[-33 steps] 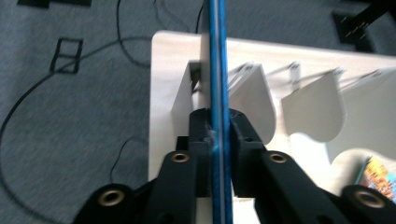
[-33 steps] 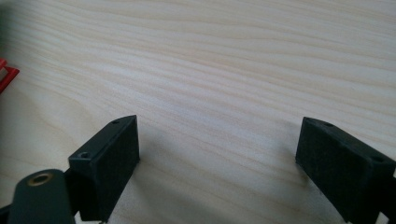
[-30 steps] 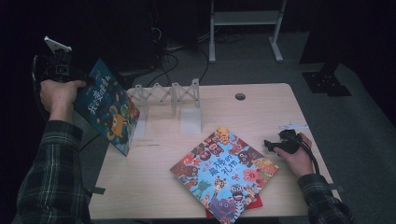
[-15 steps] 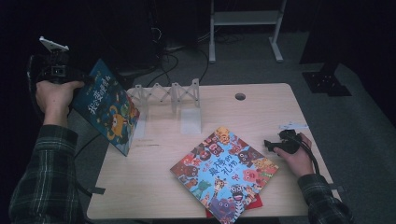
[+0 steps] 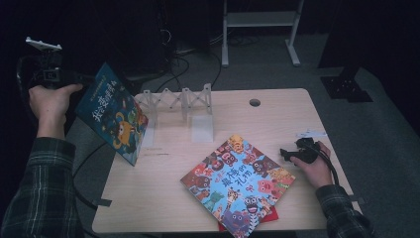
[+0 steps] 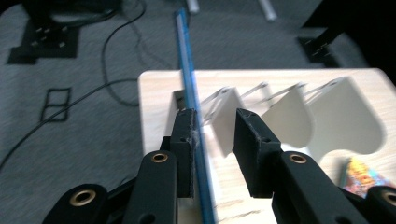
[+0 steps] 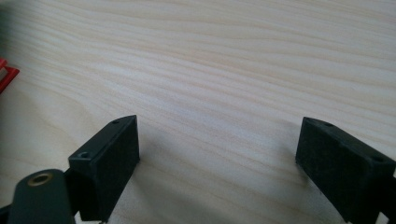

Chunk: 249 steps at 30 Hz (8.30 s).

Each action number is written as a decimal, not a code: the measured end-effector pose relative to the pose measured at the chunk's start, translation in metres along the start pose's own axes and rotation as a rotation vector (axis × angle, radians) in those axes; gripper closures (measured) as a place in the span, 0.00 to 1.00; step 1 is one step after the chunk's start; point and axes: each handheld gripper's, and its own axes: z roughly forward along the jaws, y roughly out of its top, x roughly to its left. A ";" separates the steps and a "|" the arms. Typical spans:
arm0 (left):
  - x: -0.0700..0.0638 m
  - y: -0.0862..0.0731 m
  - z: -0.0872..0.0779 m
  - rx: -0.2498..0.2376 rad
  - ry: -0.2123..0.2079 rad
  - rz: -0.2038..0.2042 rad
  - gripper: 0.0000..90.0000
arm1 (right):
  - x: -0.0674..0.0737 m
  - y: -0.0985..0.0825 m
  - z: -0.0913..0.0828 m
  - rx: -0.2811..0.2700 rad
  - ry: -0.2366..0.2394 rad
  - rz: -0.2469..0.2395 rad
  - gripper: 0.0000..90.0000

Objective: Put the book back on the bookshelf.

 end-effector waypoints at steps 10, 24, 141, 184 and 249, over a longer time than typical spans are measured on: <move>-0.008 -0.005 -0.002 -0.042 0.003 0.065 0.76 | 0.000 0.000 0.000 0.000 -0.001 0.002 0.14; -0.017 -0.031 0.014 -0.049 -0.057 0.086 0.71 | 0.000 0.000 0.000 0.000 0.000 0.001 0.14; -0.157 -0.258 0.161 0.328 -0.574 0.389 0.67 | 0.021 -0.050 -0.093 0.003 0.190 -0.064 0.38; -0.152 -0.262 0.167 0.312 -0.550 0.312 0.20 | 0.028 0.001 -0.027 0.016 0.245 -0.126 0.44; -0.134 -0.258 0.192 0.360 -0.616 0.188 0.26 | 0.098 -0.011 -0.048 0.023 0.434 -0.361 0.17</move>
